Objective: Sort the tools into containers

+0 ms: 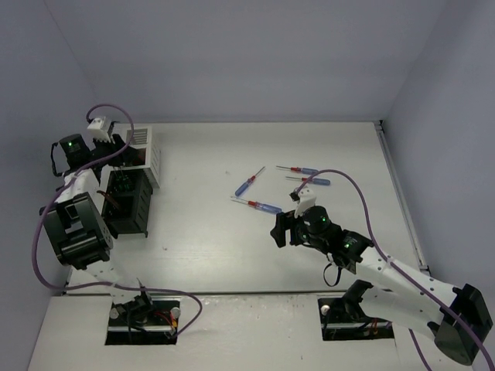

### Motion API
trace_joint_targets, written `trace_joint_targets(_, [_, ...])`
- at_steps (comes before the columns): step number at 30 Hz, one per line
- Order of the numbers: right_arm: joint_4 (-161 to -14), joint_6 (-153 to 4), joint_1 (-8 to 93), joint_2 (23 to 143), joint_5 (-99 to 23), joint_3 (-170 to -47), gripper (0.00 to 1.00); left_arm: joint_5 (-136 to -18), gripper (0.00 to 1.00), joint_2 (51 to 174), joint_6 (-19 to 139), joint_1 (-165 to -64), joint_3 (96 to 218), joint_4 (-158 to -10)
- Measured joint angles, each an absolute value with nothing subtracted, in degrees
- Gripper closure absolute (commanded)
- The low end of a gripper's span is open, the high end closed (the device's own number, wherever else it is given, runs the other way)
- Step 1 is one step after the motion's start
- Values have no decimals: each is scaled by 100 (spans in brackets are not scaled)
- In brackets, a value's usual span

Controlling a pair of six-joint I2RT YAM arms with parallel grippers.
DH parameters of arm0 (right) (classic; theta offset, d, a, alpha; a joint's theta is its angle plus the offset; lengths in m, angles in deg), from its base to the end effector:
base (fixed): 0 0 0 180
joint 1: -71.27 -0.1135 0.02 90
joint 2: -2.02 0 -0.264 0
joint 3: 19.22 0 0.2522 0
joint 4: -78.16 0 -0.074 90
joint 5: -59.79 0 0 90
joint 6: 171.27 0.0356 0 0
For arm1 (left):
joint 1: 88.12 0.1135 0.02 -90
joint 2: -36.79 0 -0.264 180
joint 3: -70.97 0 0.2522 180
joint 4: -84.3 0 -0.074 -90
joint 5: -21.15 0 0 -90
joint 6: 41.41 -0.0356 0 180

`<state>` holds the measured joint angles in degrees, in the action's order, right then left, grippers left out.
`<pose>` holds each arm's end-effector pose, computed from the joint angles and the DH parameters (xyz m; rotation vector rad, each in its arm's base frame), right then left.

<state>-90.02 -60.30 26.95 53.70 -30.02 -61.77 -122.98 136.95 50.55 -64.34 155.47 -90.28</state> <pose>0.1487 0.1450 0.2414 -0.4049 1.9707 0.7438 0.3758 0.1341 0.2712 0.2056 1.8179 -0.6420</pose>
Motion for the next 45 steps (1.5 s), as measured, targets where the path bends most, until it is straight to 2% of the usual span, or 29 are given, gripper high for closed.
trace_joint_targets(4, [-9004, -6037, 2695, 5430, -3002, -6177, 27, -12120, 41, 13358, 5108, -6341, 15162, -9274])
trace_joint_targets(6, [-9001, -6037, 2695, 5442, -3002, -6177, 27, -11943, 29, 13071, 5185, -6337, 15085, -9351])
trace_joint_targets(8, [-9004, -6040, 2695, 5442, -3002, -6177, 27, -11733, 22, 12703, 5309, -6337, 15070, -9428])
trace_joint_targets(10, [-9002, -6047, 2695, 5440, -3002, -6177, 27, -11465, 19, 12314, 5514, -6340, 15092, -9534])
trace_joint_targets(16, [-9001, -6075, 2695, 5587, -2958, -6272, 29, -10590, 18, 11341, 6659, -6363, 15429, -9656])
trace_joint_targets(19, [-9006, -6124, 2695, 6070, -2924, -6535, 30, -10325, 17, 11056, 7110, -6508, 15737, -9153])
trace_joint_targets(25, [-8969, -6549, 2750, 7312, -2923, -7230, 31, -9673, 15, 10549, 6888, -7940, 16038, -7477])
trace_joint_targets(30, [-8874, -7147, 3116, 8263, -3179, -8002, 31, -9402, 15, 9986, 7004, -8779, 15619, -6469])
trace_joint_targets(36, [-8869, -7810, 3553, 9321, -3526, -8854, 32, -8652, 15, 9477, 7415, -9824, 14778, -5975])
trace_joint_targets(38, [-8854, -8008, 3605, 9660, -3611, -9066, 34, -8473, 15, 9396, 7625, -10117, 14488, -5872])
trace_joint_targets(45, [-8821, -8438, 3599, 10683, -3821, -9427, 53, -8051, 15, 9241, 8212, -10495, 13592, -5812])
